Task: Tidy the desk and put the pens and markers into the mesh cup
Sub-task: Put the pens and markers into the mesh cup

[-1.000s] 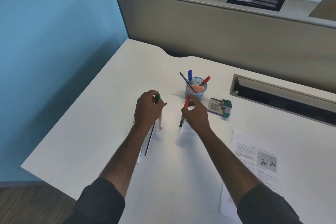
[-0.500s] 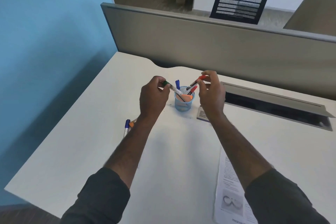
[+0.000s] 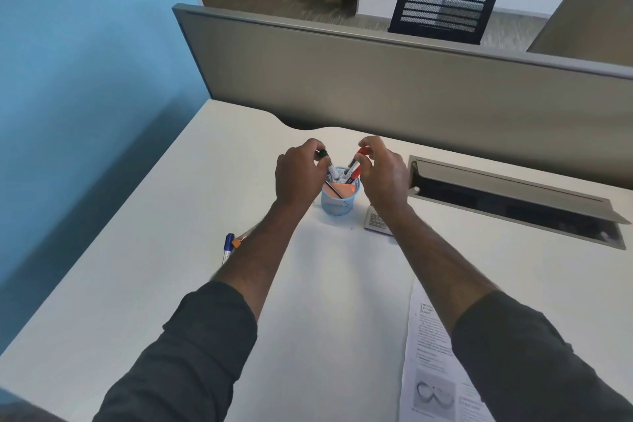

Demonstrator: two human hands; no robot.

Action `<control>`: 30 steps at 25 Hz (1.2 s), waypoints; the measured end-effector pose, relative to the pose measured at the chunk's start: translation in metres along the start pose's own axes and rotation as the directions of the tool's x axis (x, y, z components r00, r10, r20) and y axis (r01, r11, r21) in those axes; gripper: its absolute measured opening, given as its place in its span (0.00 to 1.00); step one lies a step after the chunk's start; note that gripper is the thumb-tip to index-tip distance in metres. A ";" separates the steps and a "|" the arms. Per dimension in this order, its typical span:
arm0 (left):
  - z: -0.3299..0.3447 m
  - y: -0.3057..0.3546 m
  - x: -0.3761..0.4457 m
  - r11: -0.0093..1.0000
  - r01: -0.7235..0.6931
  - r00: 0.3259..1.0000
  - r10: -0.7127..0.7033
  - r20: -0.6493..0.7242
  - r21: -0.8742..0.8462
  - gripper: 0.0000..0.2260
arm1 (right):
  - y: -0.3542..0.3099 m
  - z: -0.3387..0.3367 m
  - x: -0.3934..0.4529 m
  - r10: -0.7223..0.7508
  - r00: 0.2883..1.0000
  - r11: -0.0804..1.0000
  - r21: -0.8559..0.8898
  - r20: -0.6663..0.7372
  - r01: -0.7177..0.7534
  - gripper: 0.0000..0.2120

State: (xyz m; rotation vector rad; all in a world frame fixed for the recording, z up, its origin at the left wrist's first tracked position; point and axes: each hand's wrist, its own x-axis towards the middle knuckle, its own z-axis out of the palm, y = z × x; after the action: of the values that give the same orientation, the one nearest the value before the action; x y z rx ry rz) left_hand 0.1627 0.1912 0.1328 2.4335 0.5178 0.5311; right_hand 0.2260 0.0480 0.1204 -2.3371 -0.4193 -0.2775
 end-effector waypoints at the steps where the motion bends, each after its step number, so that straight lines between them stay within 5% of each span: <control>1: 0.004 -0.002 0.001 1.000 -0.001 1.000 0.001 0.009 0.007 0.07 | 0.002 0.002 0.000 0.000 1.000 1.000 -0.003 0.013 0.000 0.07; 19: 0.036 -0.014 0.005 0.980 -0.037 0.991 0.012 0.130 0.193 0.13 | 0.027 0.035 0.000 0.034 0.980 0.988 -0.157 0.196 -0.002 0.12; 30: -0.001 -0.013 0.009 0.997 0.030 1.000 -0.030 0.002 0.072 0.12 | 0.007 0.010 0.006 -0.057 0.998 0.998 -0.009 0.026 0.058 0.11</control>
State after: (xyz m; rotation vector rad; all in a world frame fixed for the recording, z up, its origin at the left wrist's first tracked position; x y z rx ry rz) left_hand 0.1665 0.2056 0.1279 2.4900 0.5807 0.5035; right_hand 0.2352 0.0513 0.1111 -2.3431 -0.4991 -0.2781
